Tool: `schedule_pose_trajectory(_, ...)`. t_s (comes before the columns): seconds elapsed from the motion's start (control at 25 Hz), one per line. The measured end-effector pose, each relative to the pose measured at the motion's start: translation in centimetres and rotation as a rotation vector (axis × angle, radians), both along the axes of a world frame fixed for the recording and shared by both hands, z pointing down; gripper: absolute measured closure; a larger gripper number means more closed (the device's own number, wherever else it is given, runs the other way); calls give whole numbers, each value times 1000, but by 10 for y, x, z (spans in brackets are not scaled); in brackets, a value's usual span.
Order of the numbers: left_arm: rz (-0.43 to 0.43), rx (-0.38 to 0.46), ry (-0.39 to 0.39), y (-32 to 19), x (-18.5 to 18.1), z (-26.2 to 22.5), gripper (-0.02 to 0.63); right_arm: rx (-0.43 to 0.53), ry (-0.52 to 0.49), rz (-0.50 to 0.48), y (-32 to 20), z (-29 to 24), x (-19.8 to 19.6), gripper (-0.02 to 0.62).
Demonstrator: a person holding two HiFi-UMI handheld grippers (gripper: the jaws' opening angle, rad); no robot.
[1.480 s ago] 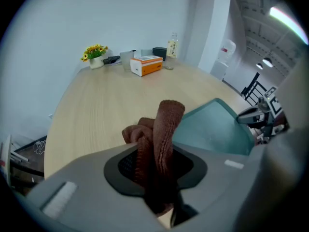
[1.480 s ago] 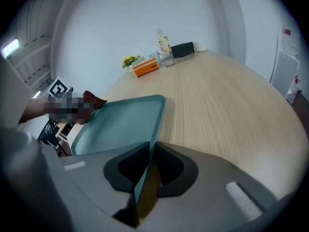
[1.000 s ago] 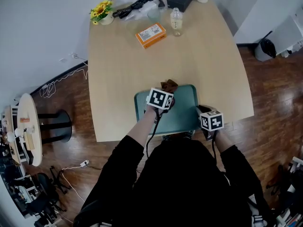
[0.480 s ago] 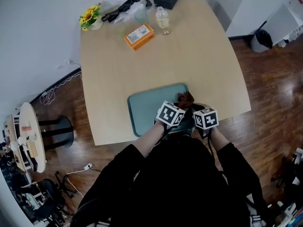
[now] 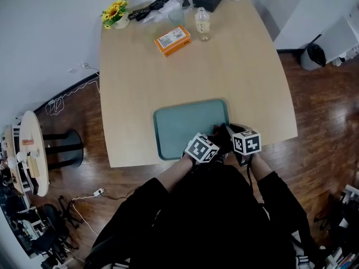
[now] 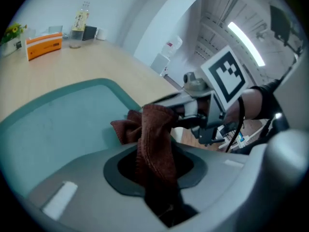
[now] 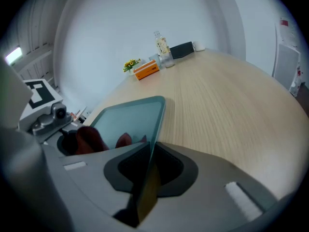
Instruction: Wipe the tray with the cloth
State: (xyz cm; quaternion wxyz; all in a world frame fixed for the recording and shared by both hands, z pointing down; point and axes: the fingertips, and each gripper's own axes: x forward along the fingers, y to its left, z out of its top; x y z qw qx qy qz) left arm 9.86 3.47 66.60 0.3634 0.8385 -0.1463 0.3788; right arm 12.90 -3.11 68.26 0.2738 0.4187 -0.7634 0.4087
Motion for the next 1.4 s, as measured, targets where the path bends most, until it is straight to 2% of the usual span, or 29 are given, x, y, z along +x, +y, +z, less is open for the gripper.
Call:
schedule_pose_trajectory(0.08,-5,75,-43,-32,-10,0,515,2,1,-1,0,0,-1,555)
schedule_pose_trajectory(0.2,41,222,-152,-90,-28,-1,515,5,4,0,-1,0,0,555)
schedule_pose_trajectory(0.28,63,269,-205,-121,-37,-3,515,5,4,0,-1,0,0,555)
schedule_pose_trajectory(0.4,36,248,-250,-144,-50,1,515,6,3,-1,-1,0,0,555)
schedule_pose_trajectory(0.52,10,239,-226,-147,-47,0,515,5,1,-1,-1,0,-1,555)
schedule_pose_trajectory(0.72,21,239,-220,-129,-43,4,515,3,2,3,-1,1,2,555)
schedule_pose_trajectory(0.8,90,290,-225,-112,-38,2,515,3,3,4,-1,1,2,555)
schedule_pose_trajectory(0.92,260,381,-214,-64,-32,5,515,6,7,6,-1,0,2,557)
schedule_pose_trajectory(1.08,519,411,-116,25,-36,9,515,10,11,11,-1,0,1,557)
schedule_pose_trajectory(1.12,541,425,-103,37,-39,10,515,11,12,11,-1,0,1,557)
schedule_pose_trajectory(1.24,529,462,-94,43,-42,11,515,15,16,9,-1,1,2,557)
schedule_pose_trajectory(1.4,594,507,-135,25,-45,14,515,10,10,9,0,-1,1,557)
